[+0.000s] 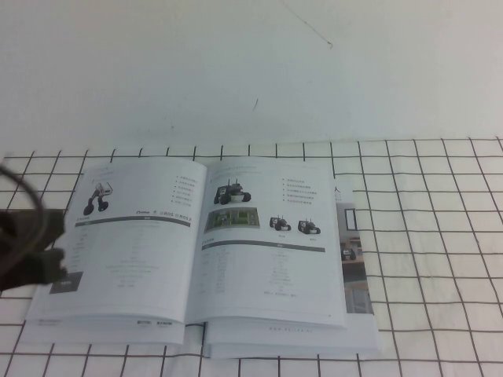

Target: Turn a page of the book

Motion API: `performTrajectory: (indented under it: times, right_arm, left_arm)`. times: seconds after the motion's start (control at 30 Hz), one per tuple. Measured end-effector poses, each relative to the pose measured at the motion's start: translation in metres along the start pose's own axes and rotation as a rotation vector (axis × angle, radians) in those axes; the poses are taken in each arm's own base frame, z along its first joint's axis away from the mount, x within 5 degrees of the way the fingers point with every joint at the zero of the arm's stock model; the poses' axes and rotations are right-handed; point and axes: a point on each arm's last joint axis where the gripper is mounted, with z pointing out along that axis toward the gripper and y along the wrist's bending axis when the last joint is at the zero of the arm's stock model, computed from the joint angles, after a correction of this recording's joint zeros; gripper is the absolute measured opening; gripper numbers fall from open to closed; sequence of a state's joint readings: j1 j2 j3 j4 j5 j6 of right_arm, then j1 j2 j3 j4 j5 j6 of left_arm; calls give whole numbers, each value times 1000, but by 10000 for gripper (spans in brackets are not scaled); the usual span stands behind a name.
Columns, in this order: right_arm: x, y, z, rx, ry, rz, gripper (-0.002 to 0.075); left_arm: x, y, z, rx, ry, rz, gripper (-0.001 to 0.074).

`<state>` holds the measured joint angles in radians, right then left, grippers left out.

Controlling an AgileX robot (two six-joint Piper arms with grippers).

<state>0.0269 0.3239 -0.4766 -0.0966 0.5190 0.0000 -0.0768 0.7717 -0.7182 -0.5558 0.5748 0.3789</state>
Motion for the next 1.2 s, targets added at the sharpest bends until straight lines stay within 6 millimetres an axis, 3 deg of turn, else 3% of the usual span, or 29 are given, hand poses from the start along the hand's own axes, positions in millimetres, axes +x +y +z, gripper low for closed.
performTrajectory:
  times: [0.23,0.4,0.5,0.63,0.83,0.97,1.03,1.2]
  right_arm:
    - [-5,20,50,-247,370,-94,-4]
    - [-6,38,97,-463,496,-113,-3]
    - [-3,49,133,-573,557,-95,-2]
    - [-6,74,175,-660,593,-124,-1]
    - [-3,142,232,-798,650,-283,-1]
    - [0,169,274,-827,733,-245,18]
    - [3,177,292,-830,787,-216,78]
    - [6,190,327,-765,862,-101,335]
  left_arm:
    - [-7,28,103,10,329,-107,-2]
    - [4,50,172,0,469,-155,-2]
    - [19,62,204,-18,530,-183,-2]
    - [35,71,222,-36,576,-196,-2]
    - [34,73,226,-51,557,-189,-2]
    - [40,77,233,-57,564,-154,-2]
    - [45,80,238,-66,569,-148,-2]
    - [61,86,250,-79,609,-151,-2]
